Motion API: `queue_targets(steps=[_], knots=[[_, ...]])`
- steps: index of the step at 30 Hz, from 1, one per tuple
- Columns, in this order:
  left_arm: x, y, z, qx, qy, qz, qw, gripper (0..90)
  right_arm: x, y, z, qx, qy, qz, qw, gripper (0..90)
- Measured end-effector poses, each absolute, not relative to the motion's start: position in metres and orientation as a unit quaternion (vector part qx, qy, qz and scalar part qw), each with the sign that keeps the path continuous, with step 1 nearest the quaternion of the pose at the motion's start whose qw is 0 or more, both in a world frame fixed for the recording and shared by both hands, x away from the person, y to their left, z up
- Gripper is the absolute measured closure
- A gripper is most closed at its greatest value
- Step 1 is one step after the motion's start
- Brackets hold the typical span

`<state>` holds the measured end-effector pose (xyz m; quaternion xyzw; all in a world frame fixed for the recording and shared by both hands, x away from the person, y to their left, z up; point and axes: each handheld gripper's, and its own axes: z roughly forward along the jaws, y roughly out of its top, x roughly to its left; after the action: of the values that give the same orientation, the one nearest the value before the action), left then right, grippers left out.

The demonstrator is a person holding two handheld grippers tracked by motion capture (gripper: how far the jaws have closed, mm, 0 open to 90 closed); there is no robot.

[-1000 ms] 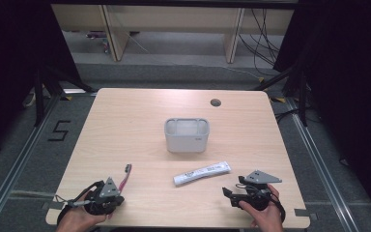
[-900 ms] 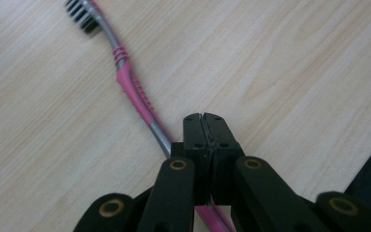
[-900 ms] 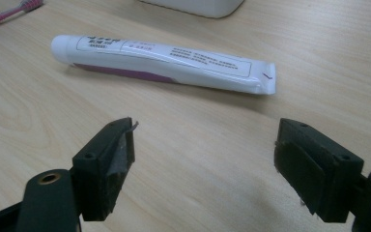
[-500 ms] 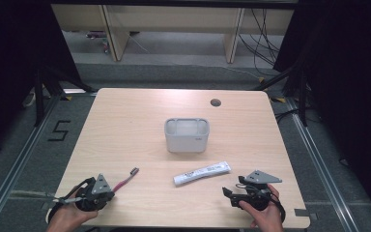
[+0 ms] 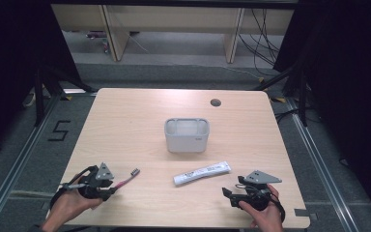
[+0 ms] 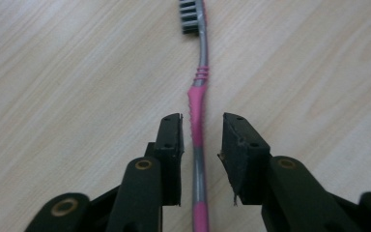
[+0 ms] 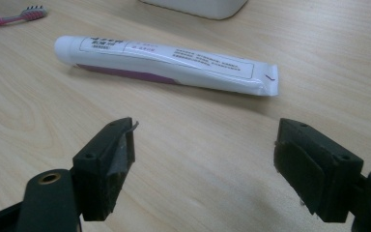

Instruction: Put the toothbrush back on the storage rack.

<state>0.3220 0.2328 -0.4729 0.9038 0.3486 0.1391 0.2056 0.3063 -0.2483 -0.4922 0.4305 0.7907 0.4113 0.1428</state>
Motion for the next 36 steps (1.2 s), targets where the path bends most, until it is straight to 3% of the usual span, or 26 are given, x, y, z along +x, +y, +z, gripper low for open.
queue_targets(steps=[5,10,28,36], knots=[[0.339,0.225,-0.471,0.920,0.340,0.102,0.166,63.9,0.306,-0.248,-0.492,0.429,0.791,0.410,0.145,23.3],[0.346,0.221,-0.473,0.922,0.340,0.101,0.156,65.5,0.306,-0.249,-0.492,0.429,0.791,0.411,0.147,23.3],[0.360,0.216,-0.484,0.927,0.346,0.071,0.126,79.4,0.304,-0.247,-0.492,0.442,0.787,0.408,0.135,23.3],[0.362,0.211,-0.482,0.932,0.340,0.066,0.109,80.8,0.305,-0.247,-0.492,0.439,0.787,0.411,0.140,23.3]])
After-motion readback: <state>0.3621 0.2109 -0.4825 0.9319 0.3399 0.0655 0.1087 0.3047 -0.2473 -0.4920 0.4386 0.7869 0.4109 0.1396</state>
